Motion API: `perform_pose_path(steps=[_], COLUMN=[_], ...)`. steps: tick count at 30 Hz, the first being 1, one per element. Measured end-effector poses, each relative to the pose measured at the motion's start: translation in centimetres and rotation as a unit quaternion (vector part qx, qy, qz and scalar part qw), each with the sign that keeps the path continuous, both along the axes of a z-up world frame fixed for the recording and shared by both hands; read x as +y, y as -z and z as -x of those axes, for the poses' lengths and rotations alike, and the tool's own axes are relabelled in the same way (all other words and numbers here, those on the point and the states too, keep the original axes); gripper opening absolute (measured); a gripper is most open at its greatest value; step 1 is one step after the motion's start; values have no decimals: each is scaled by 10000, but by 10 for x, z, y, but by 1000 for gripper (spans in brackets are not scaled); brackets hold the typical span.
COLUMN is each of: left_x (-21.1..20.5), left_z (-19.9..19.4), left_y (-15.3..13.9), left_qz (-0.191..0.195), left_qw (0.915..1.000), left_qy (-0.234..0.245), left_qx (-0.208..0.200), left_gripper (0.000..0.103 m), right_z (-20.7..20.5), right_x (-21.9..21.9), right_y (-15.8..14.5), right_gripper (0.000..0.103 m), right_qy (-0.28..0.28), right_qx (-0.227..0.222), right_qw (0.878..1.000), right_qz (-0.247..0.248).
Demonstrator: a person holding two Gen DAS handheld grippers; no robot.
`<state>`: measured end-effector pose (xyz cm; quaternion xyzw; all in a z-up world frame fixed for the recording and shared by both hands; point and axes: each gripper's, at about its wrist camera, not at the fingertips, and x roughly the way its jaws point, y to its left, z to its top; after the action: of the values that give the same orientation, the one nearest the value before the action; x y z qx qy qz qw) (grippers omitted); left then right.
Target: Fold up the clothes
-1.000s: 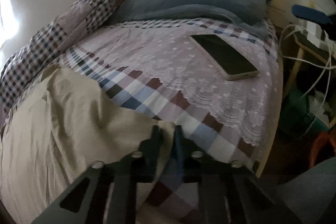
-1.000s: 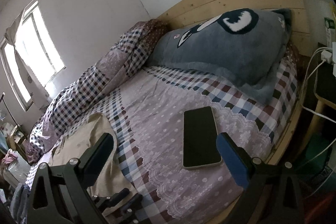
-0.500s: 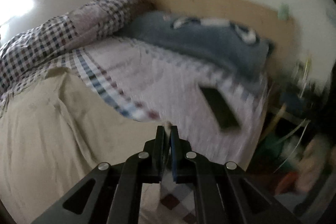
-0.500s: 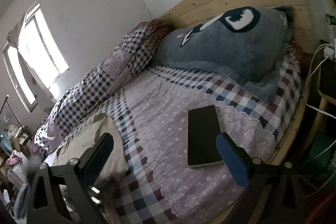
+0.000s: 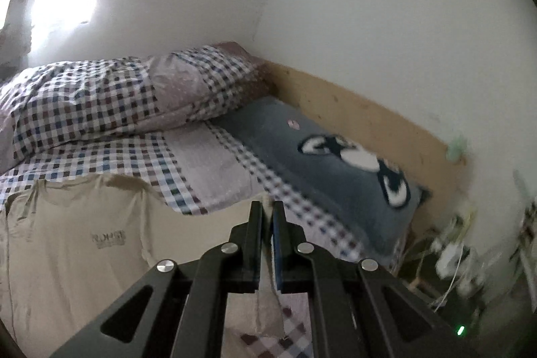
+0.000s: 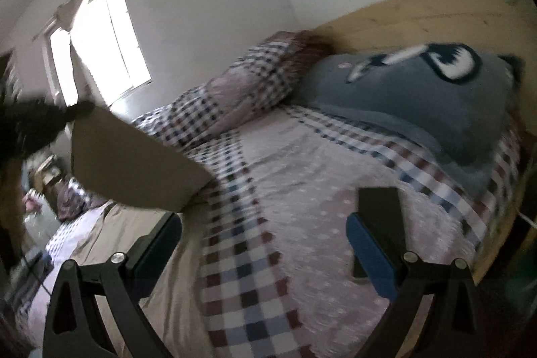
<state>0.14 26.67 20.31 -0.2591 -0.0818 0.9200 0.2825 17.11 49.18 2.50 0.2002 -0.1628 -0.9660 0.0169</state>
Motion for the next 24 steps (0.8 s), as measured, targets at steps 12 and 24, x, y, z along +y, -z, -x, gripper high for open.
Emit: perform_pose_path(steps=[12, 24], left_x=[-46, -93], left_z=[78, 136], left_y=[-90, -99], left_qz=[-899, -1742], left_qw=[9955, 9826], left_qy=[-291, -520], left_qx=[-105, -377], left_gripper=[4, 4], right_z=[95, 283], right_x=[-69, -133], right_y=[-8, 54], right_gripper=[101, 88], right_qy=[-1438, -2435], right_qx=[324, -550], right_qw=[9875, 9583], right_qz=[-560, -1393])
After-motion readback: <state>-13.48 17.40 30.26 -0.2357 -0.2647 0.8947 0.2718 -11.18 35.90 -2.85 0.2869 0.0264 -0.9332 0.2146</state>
